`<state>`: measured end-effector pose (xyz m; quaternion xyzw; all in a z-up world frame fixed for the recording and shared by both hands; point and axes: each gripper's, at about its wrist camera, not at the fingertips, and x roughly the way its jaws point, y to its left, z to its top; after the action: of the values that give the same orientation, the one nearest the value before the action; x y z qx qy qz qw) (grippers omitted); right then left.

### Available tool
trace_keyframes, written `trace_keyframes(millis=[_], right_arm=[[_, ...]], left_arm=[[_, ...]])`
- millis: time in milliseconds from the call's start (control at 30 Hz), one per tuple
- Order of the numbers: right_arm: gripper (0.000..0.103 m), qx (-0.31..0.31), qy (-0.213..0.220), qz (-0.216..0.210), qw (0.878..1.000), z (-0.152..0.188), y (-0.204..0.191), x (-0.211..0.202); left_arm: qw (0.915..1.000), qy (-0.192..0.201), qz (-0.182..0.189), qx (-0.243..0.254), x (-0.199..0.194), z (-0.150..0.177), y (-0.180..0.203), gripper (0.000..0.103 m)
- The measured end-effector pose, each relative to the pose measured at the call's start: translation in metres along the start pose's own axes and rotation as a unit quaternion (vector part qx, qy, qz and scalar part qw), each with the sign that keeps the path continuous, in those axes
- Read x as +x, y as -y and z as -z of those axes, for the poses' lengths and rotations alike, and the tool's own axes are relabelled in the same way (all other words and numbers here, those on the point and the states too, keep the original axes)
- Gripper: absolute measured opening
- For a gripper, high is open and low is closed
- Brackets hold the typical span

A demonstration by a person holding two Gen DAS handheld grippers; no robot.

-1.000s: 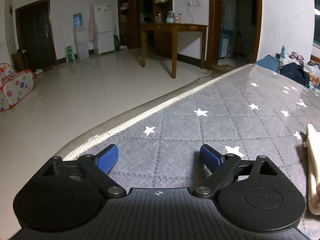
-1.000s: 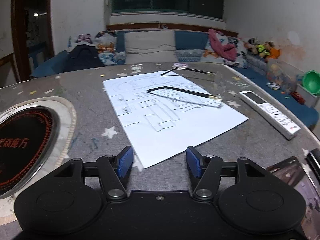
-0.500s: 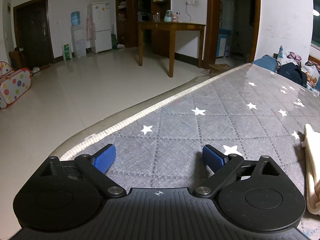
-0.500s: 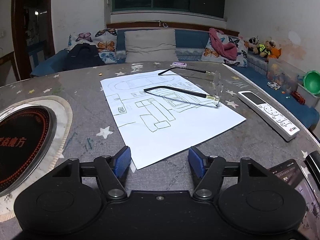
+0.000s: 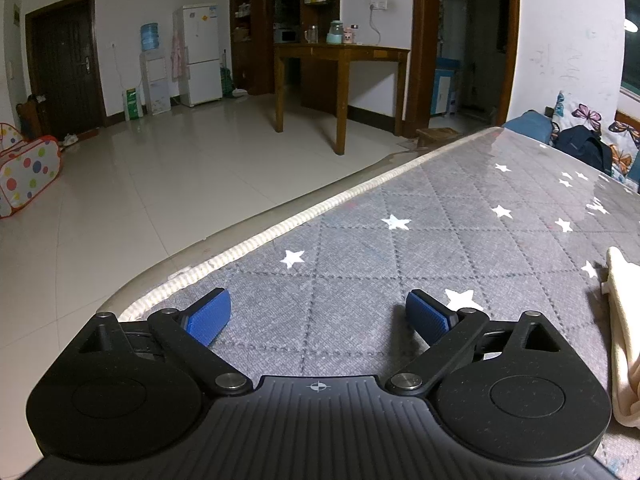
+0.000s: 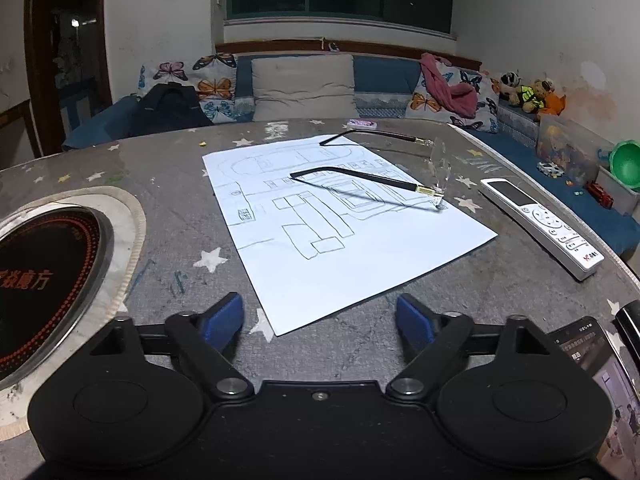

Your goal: Fold clothes

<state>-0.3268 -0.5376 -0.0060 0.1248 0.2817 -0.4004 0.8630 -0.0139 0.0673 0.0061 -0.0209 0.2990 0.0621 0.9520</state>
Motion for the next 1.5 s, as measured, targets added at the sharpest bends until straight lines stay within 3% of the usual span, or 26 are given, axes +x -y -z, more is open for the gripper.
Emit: trace_keyframes(millis=[267,1500], right_arm=[[0.103,0.002,-0.009,-0.003,1.000,0.001,0.001,0.003],[0.103,0.002,-0.009,-0.003,1.000,0.001,0.001,0.004]], left_arm=[[1.0000,0.000,0.001,0.000,-0.002,-0.003,-0.005,0.096],[0.9998,0.004,-0.016,-0.014,-0.003,-0.007,-0.012,0.096]])
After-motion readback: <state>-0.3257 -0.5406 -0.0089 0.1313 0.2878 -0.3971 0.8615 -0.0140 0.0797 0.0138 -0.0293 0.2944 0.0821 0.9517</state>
